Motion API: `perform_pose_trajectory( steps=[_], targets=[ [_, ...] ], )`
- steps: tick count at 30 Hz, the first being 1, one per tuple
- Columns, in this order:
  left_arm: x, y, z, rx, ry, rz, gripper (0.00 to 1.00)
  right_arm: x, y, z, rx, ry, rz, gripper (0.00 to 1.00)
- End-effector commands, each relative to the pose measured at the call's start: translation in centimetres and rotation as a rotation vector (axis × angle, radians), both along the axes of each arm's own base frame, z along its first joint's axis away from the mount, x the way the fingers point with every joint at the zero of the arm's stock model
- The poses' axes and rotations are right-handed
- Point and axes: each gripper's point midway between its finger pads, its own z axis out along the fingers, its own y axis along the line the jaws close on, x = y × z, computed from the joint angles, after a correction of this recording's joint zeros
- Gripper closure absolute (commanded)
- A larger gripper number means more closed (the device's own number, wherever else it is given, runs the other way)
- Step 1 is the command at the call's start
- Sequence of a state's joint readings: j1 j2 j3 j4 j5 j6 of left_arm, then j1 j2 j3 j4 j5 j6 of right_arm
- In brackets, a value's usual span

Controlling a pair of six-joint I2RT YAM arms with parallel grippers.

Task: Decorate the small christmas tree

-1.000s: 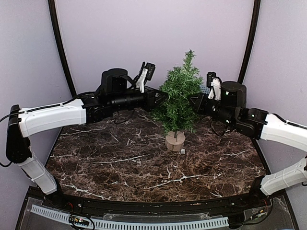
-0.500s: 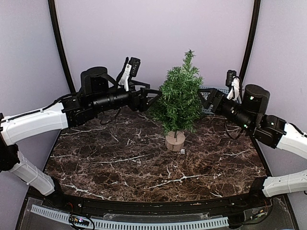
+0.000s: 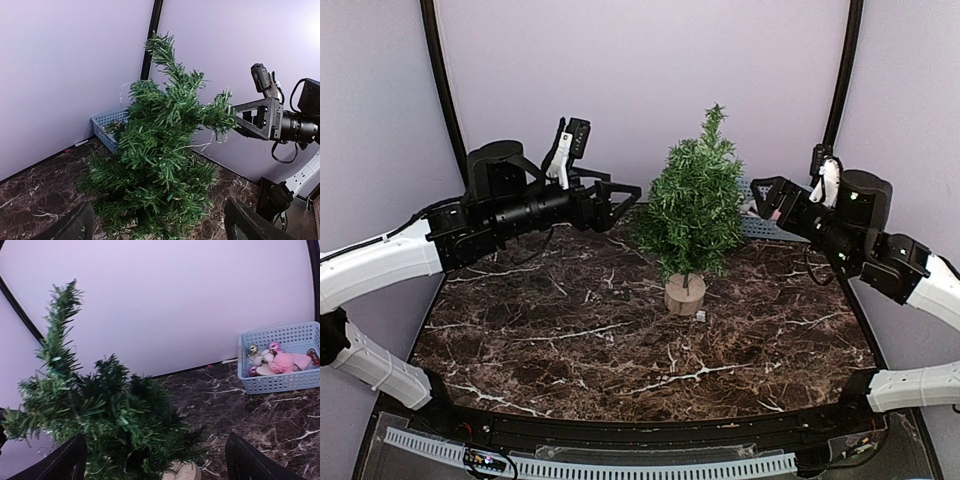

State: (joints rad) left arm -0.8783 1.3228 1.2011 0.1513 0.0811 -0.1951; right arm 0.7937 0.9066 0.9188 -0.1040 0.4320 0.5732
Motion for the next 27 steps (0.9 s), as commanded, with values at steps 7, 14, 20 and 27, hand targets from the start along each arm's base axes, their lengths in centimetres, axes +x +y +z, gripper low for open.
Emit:
perform_pose_trajectory(
  steps=[7,14,20,27],
  targets=[
    [3.0,8.3,-5.0,0.059,0.215,0.199,0.05,5.2,-8.5,-3.6,-0.045,0.174,-0.215,0.05],
    [5.3,16.3,-7.7,0.167,0.282,0.324,0.05,11.9,-12.5,-9.2,-0.155,0.396,-0.255,0.11],
    [7.4,22.7,-9.0,0.193,0.270,0.422,0.05,18.5,-14.4,-11.0,-0.305,0.489,-0.311,0.18],
    [8.8,27.2,-11.3,0.251,0.214,0.564,0.05,26.6,-17.0,-15.6,-0.384,0.627,-0.377,0.25]
  ],
)
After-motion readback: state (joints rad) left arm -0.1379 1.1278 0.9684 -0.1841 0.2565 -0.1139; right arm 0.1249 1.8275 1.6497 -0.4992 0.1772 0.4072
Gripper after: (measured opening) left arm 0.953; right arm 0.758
